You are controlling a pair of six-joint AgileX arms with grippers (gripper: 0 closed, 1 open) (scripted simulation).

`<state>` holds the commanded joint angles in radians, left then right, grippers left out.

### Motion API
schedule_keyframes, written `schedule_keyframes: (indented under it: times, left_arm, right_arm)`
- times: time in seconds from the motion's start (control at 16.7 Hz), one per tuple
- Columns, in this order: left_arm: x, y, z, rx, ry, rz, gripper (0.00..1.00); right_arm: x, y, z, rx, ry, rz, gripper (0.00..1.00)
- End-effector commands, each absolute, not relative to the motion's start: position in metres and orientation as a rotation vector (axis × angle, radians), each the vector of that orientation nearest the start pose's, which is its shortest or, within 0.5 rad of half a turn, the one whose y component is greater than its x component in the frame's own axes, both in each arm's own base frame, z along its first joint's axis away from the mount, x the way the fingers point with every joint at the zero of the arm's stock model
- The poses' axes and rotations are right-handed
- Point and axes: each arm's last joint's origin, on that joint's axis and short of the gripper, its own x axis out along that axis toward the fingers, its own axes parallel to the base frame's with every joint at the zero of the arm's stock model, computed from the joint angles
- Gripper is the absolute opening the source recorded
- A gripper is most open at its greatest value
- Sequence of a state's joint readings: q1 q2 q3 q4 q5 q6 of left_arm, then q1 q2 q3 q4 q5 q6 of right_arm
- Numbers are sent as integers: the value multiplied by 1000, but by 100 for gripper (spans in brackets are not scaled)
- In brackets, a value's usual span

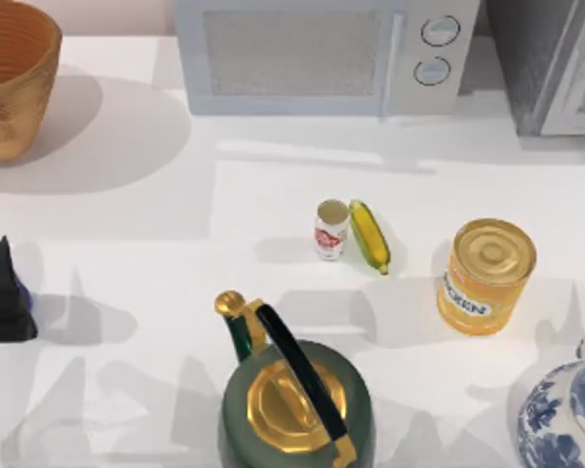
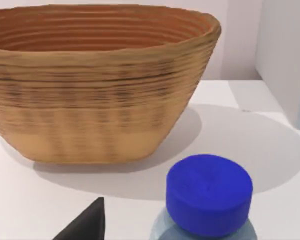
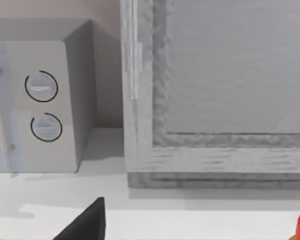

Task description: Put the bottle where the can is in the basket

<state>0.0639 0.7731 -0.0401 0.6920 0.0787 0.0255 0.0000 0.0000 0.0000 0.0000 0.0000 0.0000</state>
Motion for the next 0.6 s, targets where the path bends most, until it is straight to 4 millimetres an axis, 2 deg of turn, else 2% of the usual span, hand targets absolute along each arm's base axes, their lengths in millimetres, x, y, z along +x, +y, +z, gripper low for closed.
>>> schedule_keyframes:
  times: [0.36, 0.6]
  left_arm:
    - [157, 13, 100, 1, 244, -18, 100]
    - [157, 16, 87, -1, 278, -18, 100]
  right_arm:
    - [106, -1, 160, 0, 0, 0, 100]
    - [106, -1, 160, 0, 0, 0, 100]
